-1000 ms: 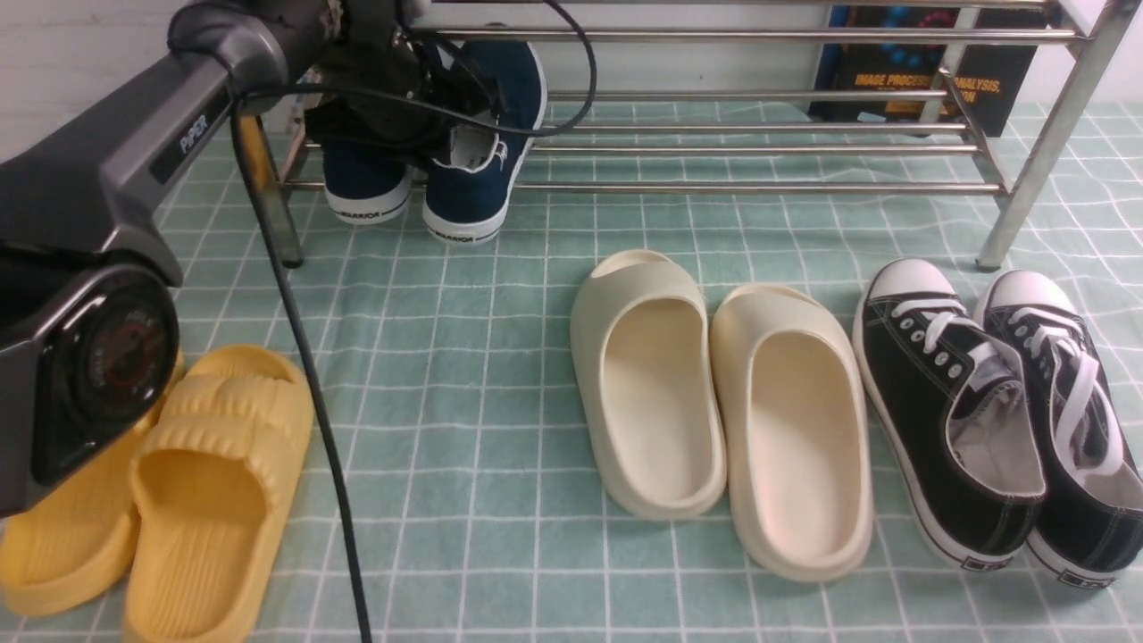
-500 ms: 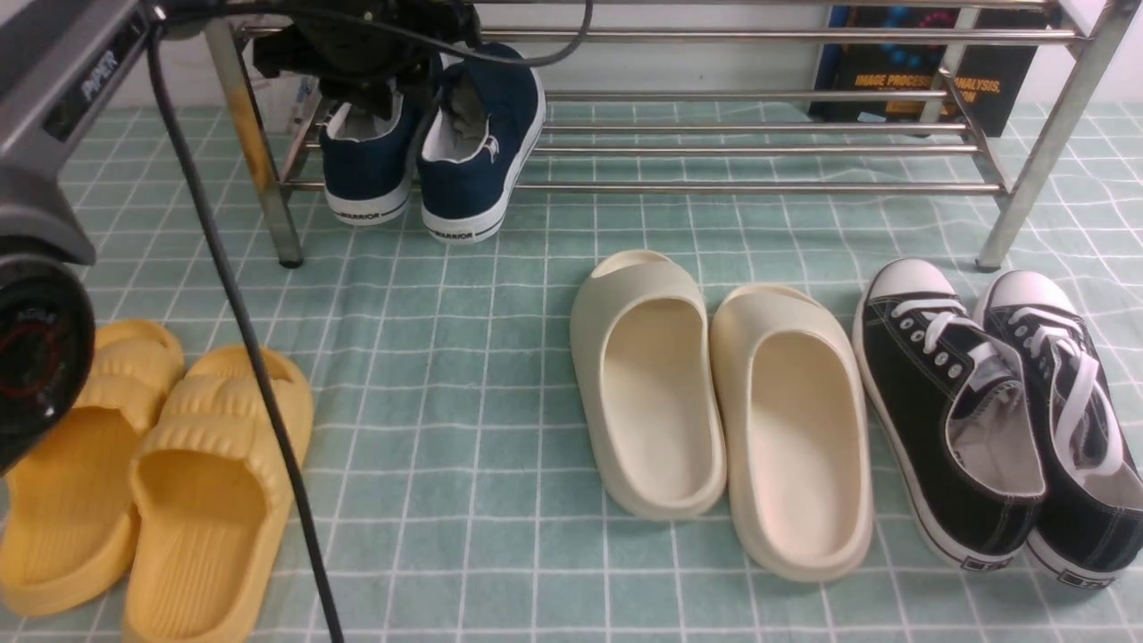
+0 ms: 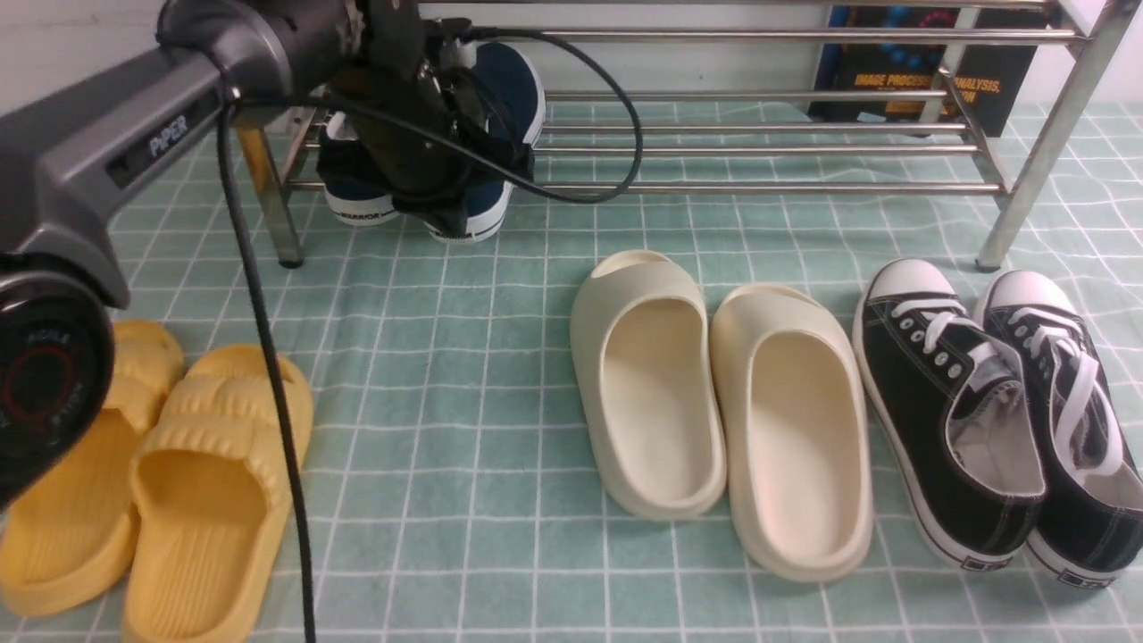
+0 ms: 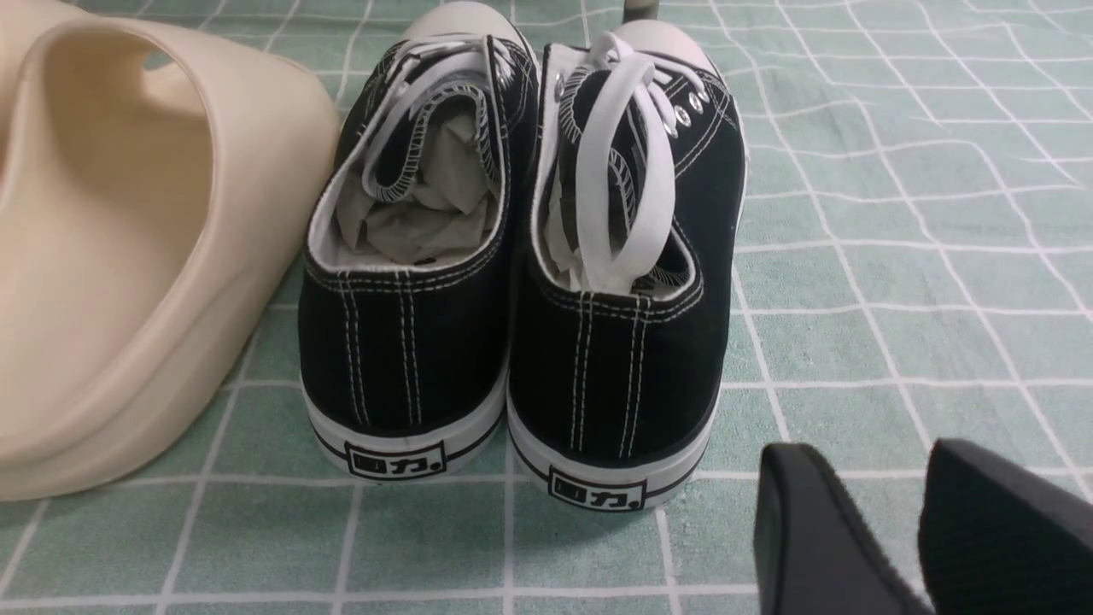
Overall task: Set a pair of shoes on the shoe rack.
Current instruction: Use the left arm to put a shoe into the shoe rack
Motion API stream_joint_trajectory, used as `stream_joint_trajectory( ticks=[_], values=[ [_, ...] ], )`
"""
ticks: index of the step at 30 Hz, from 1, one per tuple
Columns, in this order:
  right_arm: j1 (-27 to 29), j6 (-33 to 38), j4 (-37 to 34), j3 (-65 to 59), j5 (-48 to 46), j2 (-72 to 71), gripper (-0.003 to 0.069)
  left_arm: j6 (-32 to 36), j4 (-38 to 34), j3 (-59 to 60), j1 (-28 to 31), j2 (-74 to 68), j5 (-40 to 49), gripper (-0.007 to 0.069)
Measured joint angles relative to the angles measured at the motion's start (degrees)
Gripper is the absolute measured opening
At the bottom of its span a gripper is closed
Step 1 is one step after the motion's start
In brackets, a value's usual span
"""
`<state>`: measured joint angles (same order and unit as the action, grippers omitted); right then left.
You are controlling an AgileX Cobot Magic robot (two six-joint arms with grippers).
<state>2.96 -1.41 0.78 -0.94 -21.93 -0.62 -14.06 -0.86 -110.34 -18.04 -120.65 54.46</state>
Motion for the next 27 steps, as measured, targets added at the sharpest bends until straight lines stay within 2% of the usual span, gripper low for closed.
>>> stream_joint_trajectory(
  ticks=[12, 18, 27],
  values=[
    [0.0, 0.0, 0.0, 0.0, 0.0, 0.0, 0.0239, -1.06, -1.52, -9.7, -0.16, -5.24, 2.25, -0.0013],
    [0.0, 0.0, 0.0, 0.0, 0.0, 0.0, 0.0239, -1.11, 0.47, -11.87, 0.22, -5.16, 1.62, -0.0013],
    [0.0, 0.17, 0.0, 0.0, 0.0, 0.0, 0.0239, -1.06, 3.47, -12.11, 0.58, -1.35, 6.43, -0.0013]
  ],
)
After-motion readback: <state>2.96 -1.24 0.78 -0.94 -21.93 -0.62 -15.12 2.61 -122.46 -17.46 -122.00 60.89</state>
